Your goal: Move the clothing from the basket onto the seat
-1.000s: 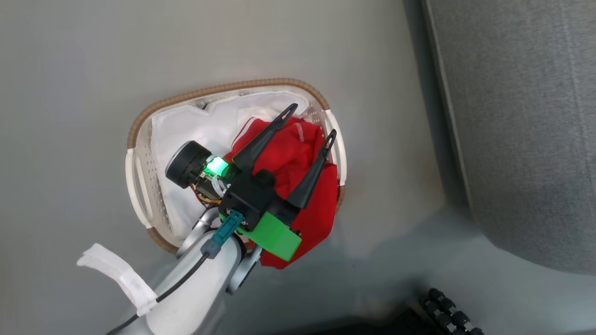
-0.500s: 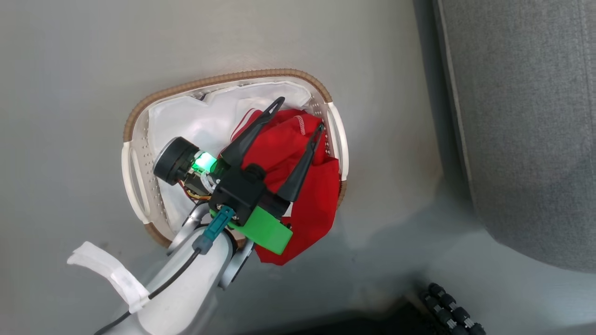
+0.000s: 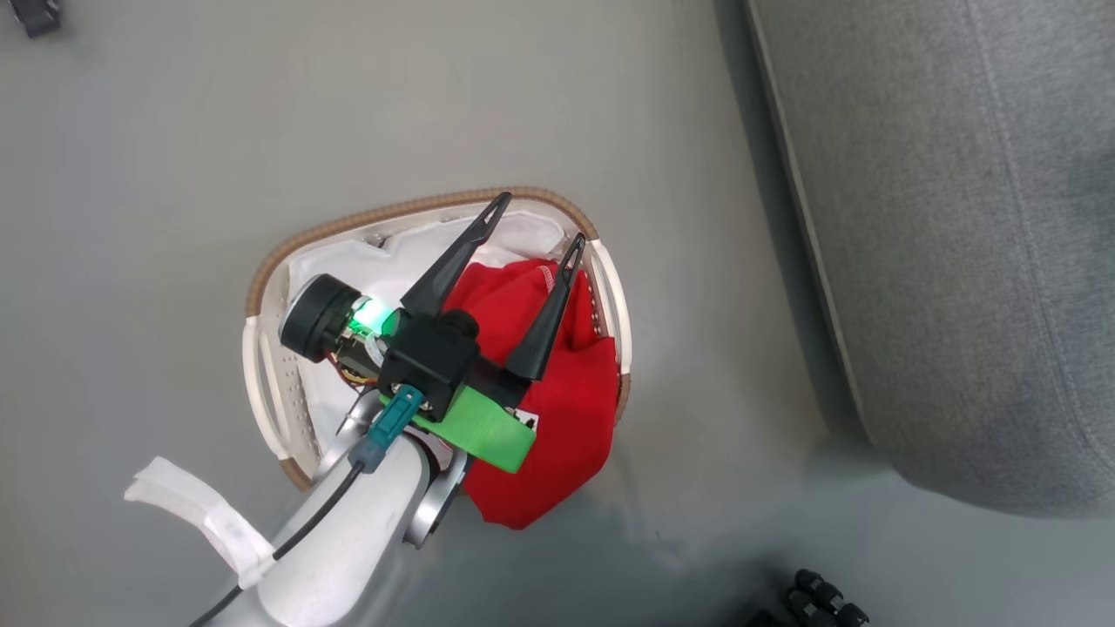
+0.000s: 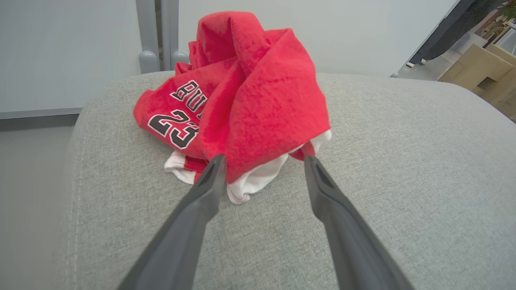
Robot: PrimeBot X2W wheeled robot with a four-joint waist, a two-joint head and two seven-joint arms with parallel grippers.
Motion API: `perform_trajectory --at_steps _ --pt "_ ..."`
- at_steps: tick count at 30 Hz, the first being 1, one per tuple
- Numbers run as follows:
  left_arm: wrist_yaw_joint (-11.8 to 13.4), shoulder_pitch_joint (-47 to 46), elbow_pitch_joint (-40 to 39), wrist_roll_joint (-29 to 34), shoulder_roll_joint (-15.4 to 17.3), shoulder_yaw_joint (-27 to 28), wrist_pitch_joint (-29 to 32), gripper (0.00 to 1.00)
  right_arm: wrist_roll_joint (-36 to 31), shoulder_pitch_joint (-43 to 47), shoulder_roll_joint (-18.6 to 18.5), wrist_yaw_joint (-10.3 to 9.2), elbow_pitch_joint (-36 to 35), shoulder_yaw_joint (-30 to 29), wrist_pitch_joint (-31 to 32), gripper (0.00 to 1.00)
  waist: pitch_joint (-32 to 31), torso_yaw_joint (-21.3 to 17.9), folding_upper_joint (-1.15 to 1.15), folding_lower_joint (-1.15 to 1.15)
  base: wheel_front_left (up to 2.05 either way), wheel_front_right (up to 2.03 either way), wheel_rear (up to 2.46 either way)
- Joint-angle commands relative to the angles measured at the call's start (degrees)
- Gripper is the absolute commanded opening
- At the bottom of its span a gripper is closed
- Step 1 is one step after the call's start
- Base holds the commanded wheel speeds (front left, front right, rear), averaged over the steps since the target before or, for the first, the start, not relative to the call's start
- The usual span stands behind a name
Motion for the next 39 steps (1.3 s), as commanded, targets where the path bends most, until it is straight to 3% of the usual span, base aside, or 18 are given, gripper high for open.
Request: perform_trajectory --at_steps 1,14,28,39 --pt "0.12 0.73 0.62 -0.49 -0.38 0.31 -0.47 1.0 0.21 1.29 -0.33 -0.07 -0.65 0.4 -0.28 1.0 -3.97 0.37 0.0 -0.01 0.0 0.0 0.0" --pt "0.29 5.32 4.45 -4.03 -3.66 6.52 -1.02 1.0 0.21 4.1 0.45 -0.06 -6.98 6.21 1.76 1.0 -16.6 5.48 0.0 -0.01 0.0 0.0 0.0" --pt "-0.08 15.92 4.1 -4.09 -5.37 21.12 -0.95 1.0 -0.35 14.41 8.43 -0.06 -13.76 9.42 0.06 1.0 -25.32 12.72 0.0 -0.01 0.0 0.0 0.0" --pt "-0.32 25.12 3.5 -4.68 -7.35 29.49 -0.95 1.0 -5.45 27.23 16.91 -0.06 -25.67 10.61 -0.26 1.0 -28.94 14.7 0.0 -0.01 0.0 0.0 0.0"
